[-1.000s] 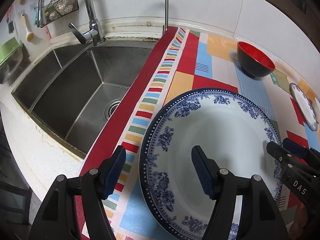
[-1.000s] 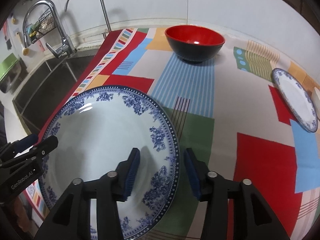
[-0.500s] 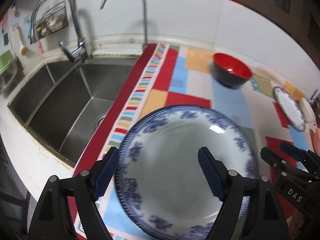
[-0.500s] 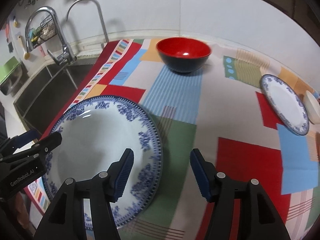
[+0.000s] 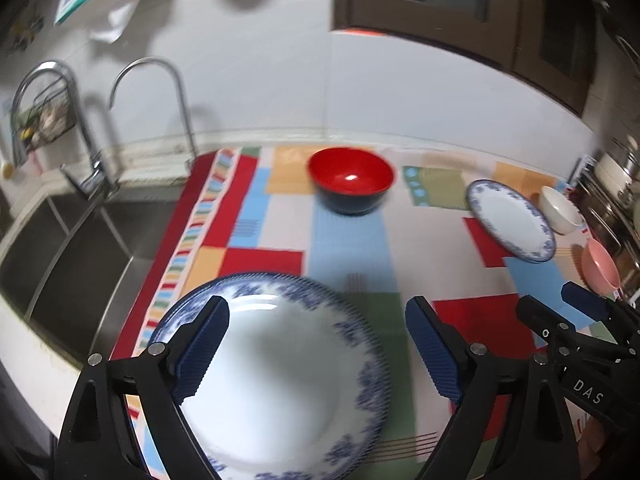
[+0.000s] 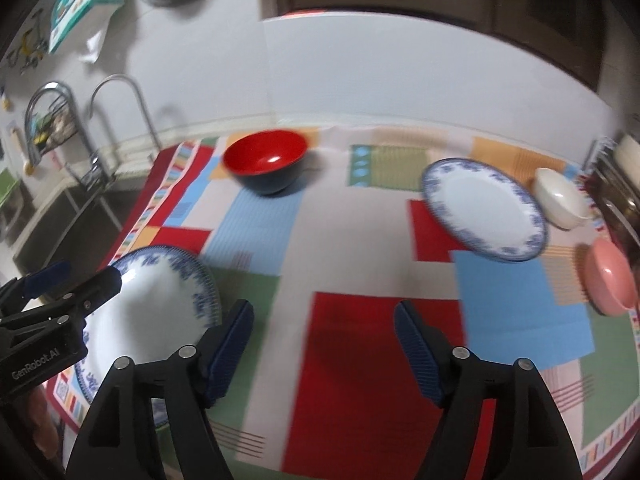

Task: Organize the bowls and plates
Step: 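Withdraw both grippers up and away from the stacked plates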

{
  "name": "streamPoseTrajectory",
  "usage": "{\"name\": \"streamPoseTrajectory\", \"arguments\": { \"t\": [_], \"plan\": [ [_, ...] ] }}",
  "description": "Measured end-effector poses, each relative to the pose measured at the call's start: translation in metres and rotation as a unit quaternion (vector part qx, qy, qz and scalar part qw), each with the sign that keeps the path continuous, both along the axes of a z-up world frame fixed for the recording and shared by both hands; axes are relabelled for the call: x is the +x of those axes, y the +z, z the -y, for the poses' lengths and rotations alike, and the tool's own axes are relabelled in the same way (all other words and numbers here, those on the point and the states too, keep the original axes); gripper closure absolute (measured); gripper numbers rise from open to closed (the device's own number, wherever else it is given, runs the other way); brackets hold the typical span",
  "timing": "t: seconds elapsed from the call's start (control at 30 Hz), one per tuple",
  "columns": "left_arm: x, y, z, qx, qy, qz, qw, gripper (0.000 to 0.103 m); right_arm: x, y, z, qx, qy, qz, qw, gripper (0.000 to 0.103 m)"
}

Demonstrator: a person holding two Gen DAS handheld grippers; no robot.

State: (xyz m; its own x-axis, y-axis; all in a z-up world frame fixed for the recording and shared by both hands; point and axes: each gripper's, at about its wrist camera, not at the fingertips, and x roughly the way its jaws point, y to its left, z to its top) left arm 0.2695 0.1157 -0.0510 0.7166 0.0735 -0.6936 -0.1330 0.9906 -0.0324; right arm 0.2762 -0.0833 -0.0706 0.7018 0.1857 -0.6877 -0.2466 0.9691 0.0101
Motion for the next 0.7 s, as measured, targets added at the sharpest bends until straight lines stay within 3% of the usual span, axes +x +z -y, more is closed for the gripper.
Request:
{"name": "streamPoseTrajectory", "arguments": {
  "t": [0.7],
  "plan": [
    [0.055,0.047,0.098,0.036,-0.069,0.067,0.9947,0.008,0.016,0.039,0.109,0.013,-0.104,0.059,0.993,0.029]
  ]
}}
